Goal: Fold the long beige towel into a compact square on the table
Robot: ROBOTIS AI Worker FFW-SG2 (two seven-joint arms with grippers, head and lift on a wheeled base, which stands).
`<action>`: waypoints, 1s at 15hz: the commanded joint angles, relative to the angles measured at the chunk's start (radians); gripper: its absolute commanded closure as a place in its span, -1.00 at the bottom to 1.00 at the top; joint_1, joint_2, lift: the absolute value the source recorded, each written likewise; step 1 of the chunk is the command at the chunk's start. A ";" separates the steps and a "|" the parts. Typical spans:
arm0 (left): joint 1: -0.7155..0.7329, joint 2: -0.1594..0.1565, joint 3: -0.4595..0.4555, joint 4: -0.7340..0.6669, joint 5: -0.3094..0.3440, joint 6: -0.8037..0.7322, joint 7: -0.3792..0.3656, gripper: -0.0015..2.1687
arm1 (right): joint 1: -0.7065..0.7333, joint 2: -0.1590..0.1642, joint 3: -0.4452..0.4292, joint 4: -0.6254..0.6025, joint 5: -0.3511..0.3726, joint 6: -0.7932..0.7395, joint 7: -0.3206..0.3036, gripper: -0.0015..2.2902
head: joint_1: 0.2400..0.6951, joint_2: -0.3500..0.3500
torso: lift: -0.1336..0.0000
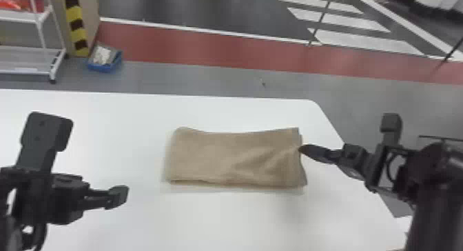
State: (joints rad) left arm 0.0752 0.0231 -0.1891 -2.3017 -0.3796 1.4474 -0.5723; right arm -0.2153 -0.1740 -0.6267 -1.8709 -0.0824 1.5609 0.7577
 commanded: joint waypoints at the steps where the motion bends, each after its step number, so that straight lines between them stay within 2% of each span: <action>1: 0.000 0.003 -0.003 0.001 -0.004 0.003 -0.001 -0.93 | 0.002 -0.001 0.007 0.012 0.012 0.011 -0.003 0.03 | 1.00 -0.85 | -0.86; 3: 0.003 0.003 -0.003 0.001 -0.004 0.003 -0.001 -0.93 | 0.005 -0.004 0.005 0.016 0.032 0.011 -0.023 -0.04 | 1.00 -0.85 | -0.86; 5: 0.003 0.005 -0.007 0.007 -0.004 0.000 -0.001 -0.93 | 0.022 -0.012 0.002 0.016 0.050 0.011 -0.026 -0.82 | 1.00 -0.88 | -0.86; 6: 0.001 0.003 -0.009 0.010 -0.004 0.000 -0.001 -0.93 | 0.030 -0.021 0.001 0.016 0.050 0.011 -0.026 -0.99 | 1.00 -0.90 | -0.86; 10: 0.000 0.003 -0.010 0.010 -0.004 0.000 -0.001 -0.93 | 0.051 -0.055 0.012 0.019 0.073 0.011 -0.026 -0.98 | 1.00 -0.99 | -0.86; 15: 0.003 0.008 -0.021 0.016 -0.019 0.000 -0.003 -0.93 | 0.031 -0.047 0.085 0.145 0.148 0.011 -0.027 -0.93 | 1.00 -1.00 | -0.86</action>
State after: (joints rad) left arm 0.0765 0.0291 -0.2088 -2.2859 -0.3945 1.4486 -0.5752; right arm -0.1760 -0.2263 -0.5634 -1.7645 0.0445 1.5609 0.7310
